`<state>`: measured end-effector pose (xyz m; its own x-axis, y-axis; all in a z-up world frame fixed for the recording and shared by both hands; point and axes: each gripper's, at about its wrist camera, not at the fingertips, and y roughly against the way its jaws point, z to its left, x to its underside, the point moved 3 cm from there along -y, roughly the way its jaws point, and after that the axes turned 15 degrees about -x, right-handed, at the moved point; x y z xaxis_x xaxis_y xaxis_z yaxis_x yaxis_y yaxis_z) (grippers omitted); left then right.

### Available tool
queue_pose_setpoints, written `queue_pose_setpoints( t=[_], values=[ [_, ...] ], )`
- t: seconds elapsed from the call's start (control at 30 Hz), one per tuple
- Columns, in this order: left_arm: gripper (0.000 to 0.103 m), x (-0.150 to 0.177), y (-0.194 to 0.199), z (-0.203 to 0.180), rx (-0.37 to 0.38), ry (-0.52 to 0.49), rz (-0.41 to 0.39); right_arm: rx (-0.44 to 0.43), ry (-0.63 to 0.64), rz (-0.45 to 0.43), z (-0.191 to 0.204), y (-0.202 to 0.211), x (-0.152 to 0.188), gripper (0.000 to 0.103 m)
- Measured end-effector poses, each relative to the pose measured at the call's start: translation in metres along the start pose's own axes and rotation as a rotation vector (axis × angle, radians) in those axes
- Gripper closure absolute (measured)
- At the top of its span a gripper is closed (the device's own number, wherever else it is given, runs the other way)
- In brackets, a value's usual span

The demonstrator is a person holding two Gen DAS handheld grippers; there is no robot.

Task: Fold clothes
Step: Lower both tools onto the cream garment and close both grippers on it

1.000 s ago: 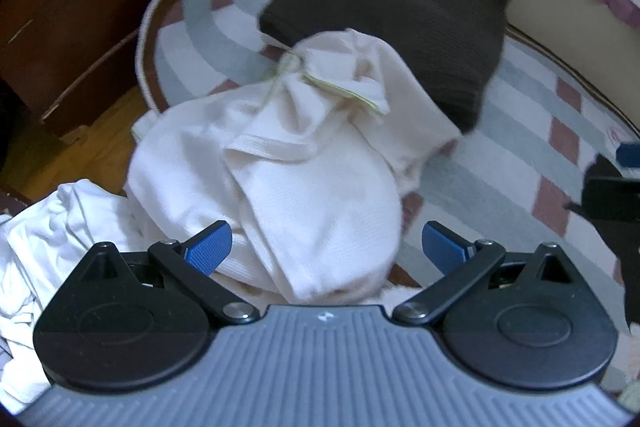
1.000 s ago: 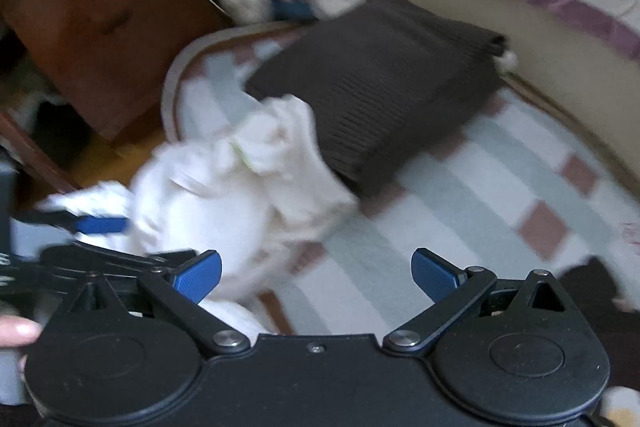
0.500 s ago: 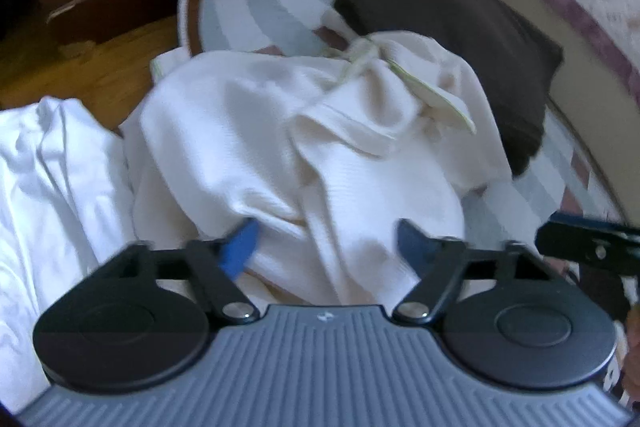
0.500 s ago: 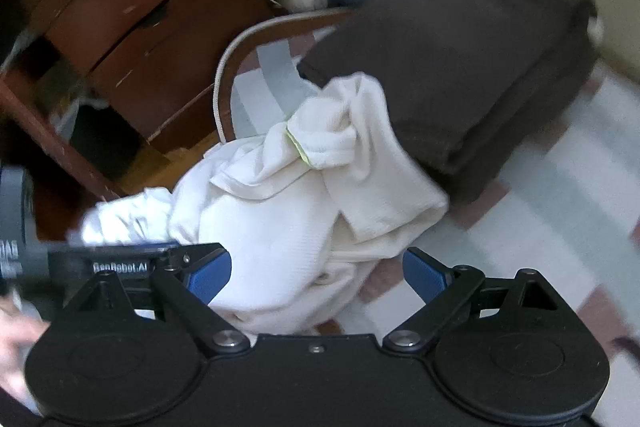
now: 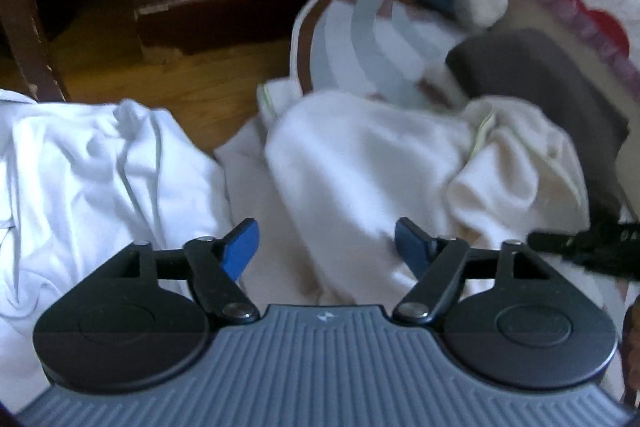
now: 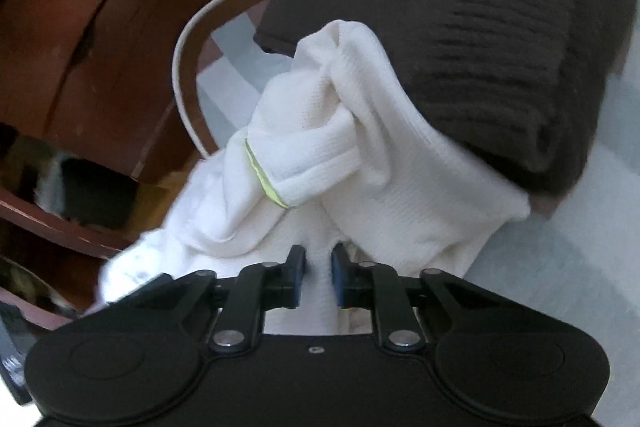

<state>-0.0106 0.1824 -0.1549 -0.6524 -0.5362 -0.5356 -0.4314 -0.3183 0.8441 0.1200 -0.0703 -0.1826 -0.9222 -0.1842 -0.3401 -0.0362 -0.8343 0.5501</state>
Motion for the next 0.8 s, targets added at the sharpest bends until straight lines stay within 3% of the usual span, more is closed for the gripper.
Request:
queue_pose_setpoints(
  t=[0.03, 0.1, 0.17, 0.2, 0.27, 0.3, 0.33, 0.4, 0.47, 0.63, 0.8],
  values=[
    [0.027, 0.001, -0.006, 0.002, 0.025, 0.015, 0.026, 0.012, 0.029, -0.005, 0.003, 0.0, 0.001, 0.085],
    [0.025, 0.004, -0.021, 0.004, 0.117, 0.077, 0.095, 0.04, 0.049, -0.009, 0.006, 0.0, 0.003, 0.073],
    [0.017, 0.006, -0.038, 0.003, 0.194, 0.151, 0.173, 0.079, 0.065, -0.003, 0.007, 0.003, 0.005, 0.035],
    [0.017, 0.007, -0.044, 0.001, 0.218, 0.183, 0.193, 0.101, 0.077, 0.003, 0.007, 0.004, 0.006, 0.029],
    [0.019, 0.007, -0.051, -0.006, 0.264, 0.206, 0.179, 0.059, 0.069, 0.018, 0.002, 0.003, 0.008, 0.017],
    [0.025, 0.007, -0.051, -0.01, 0.273, 0.195, 0.15, 0.013, 0.033, 0.038, -0.003, 0.001, 0.009, 0.016],
    [0.054, 0.008, -0.051, -0.015, 0.28, 0.178, 0.124, -0.023, -0.024, 0.057, -0.013, -0.002, 0.01, 0.016],
    [0.079, 0.01, -0.046, -0.028, 0.269, 0.104, 0.099, -0.077, -0.109, 0.057, -0.03, -0.009, 0.01, 0.017],
    [0.083, 0.01, -0.033, -0.041, 0.232, 0.027, 0.053, -0.155, -0.094, 0.043, -0.028, -0.009, 0.014, 0.057],
    [0.086, 0.003, 0.003, -0.054, 0.399, 0.045, 0.001, -0.296, -0.078, -0.032, -0.019, 0.015, 0.022, 0.076],
    [0.087, -0.009, 0.049, -0.082, 0.537, 0.024, -0.065, -0.405, -0.073, -0.165, -0.003, 0.069, 0.025, 0.078]
  ],
)
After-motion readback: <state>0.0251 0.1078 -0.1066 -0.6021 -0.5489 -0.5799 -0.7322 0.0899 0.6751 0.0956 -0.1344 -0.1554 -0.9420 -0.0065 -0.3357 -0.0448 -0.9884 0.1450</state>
